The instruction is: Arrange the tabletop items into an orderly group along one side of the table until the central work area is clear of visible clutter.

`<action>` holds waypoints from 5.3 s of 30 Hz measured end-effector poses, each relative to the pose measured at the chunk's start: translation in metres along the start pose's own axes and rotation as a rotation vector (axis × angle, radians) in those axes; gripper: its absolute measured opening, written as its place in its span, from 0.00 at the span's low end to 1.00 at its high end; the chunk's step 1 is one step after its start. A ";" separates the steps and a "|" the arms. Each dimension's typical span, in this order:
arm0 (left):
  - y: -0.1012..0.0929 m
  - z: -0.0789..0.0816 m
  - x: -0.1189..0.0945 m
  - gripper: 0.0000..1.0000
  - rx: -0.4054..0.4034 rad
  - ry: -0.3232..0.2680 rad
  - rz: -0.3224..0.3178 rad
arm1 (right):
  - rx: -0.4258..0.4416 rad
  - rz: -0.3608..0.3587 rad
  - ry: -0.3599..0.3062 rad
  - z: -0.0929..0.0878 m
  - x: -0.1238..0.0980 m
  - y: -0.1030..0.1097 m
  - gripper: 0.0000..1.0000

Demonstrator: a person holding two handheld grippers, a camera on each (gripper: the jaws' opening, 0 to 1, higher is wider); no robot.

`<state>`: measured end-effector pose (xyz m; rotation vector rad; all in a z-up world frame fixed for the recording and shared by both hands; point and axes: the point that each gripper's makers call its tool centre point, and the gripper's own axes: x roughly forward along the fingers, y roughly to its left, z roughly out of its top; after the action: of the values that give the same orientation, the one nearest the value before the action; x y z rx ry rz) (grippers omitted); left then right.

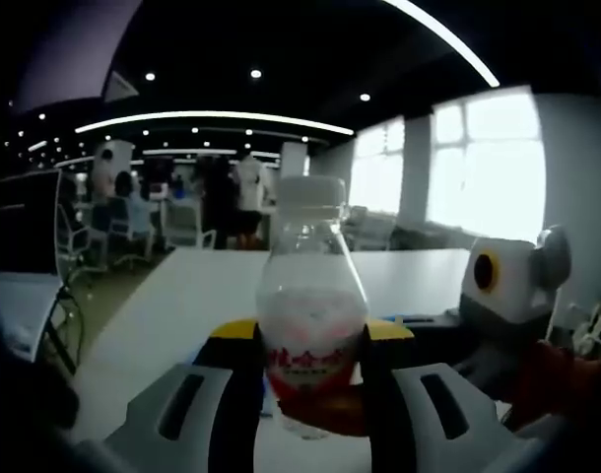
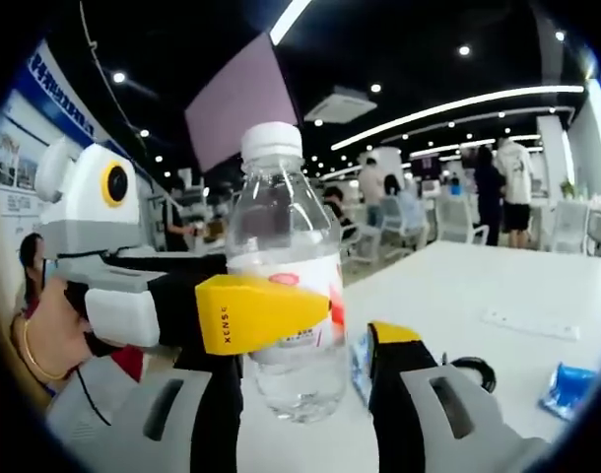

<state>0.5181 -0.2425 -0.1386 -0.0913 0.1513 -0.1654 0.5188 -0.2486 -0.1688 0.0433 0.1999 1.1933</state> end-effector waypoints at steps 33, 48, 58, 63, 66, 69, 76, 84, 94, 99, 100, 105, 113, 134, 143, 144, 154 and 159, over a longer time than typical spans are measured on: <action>0.089 0.035 0.031 0.35 0.009 -0.060 0.103 | 0.098 -0.126 0.190 -0.057 -0.049 -0.036 1.00; 0.147 0.003 0.077 0.35 0.040 0.011 0.113 | 0.157 -0.185 0.243 -0.085 -0.057 -0.061 0.99; 0.183 -0.024 0.111 0.35 0.015 0.068 0.097 | 0.201 -0.221 0.272 -0.102 -0.053 -0.080 0.99; 0.193 -0.029 0.127 0.36 0.062 0.062 0.070 | 0.218 -0.232 0.298 -0.113 -0.052 -0.083 0.99; 0.201 -0.032 0.139 0.36 0.065 0.048 0.064 | 0.254 -0.231 0.310 -0.121 -0.052 -0.085 0.99; 0.210 -0.034 0.150 0.36 0.032 0.037 0.070 | 0.277 -0.232 0.306 -0.125 -0.051 -0.087 0.99; 0.232 -0.042 0.178 0.36 0.001 0.046 0.093 | 0.309 -0.238 0.310 -0.134 -0.047 -0.091 0.99; 0.249 -0.051 0.204 0.36 0.003 0.038 0.114 | 0.329 -0.219 0.322 -0.140 -0.035 -0.090 0.99; 0.268 -0.072 0.223 0.35 0.000 0.030 0.121 | 0.362 -0.215 0.334 -0.151 -0.037 -0.092 0.99; 0.274 -0.084 0.227 0.35 -0.005 0.016 0.126 | 0.366 -0.211 0.347 -0.155 -0.036 -0.090 0.99; 0.275 -0.087 0.228 0.35 -0.025 0.014 0.128 | 0.369 -0.209 0.350 -0.155 -0.035 -0.089 0.99; 0.276 -0.098 0.228 0.35 -0.029 0.001 0.134 | 0.378 -0.206 0.373 -0.162 -0.037 -0.087 0.97; 0.275 -0.110 0.230 0.35 -0.007 0.021 0.163 | 0.391 -0.200 0.362 -0.161 -0.036 -0.084 0.97; 0.259 -0.116 0.220 0.36 0.069 0.034 0.203 | 0.409 -0.197 0.366 -0.157 -0.038 -0.084 0.97; 0.254 -0.113 0.215 0.37 0.065 0.072 0.179 | 0.411 -0.213 0.364 -0.154 -0.039 -0.087 0.97; 0.253 -0.111 0.214 0.38 0.068 0.066 0.176 | 0.411 -0.215 0.364 -0.154 -0.039 -0.087 0.97; 0.252 -0.101 0.208 0.61 0.086 0.055 0.183 | 0.411 -0.228 0.342 -0.146 -0.040 -0.089 0.97; 0.243 -0.102 0.201 0.82 0.056 0.052 0.115 | 0.423 -0.251 0.309 -0.139 -0.040 -0.093 0.99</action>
<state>0.7361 -0.0459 -0.2921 -0.0229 0.2028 -0.0572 0.5651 -0.3302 -0.3127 0.1986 0.7076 0.8865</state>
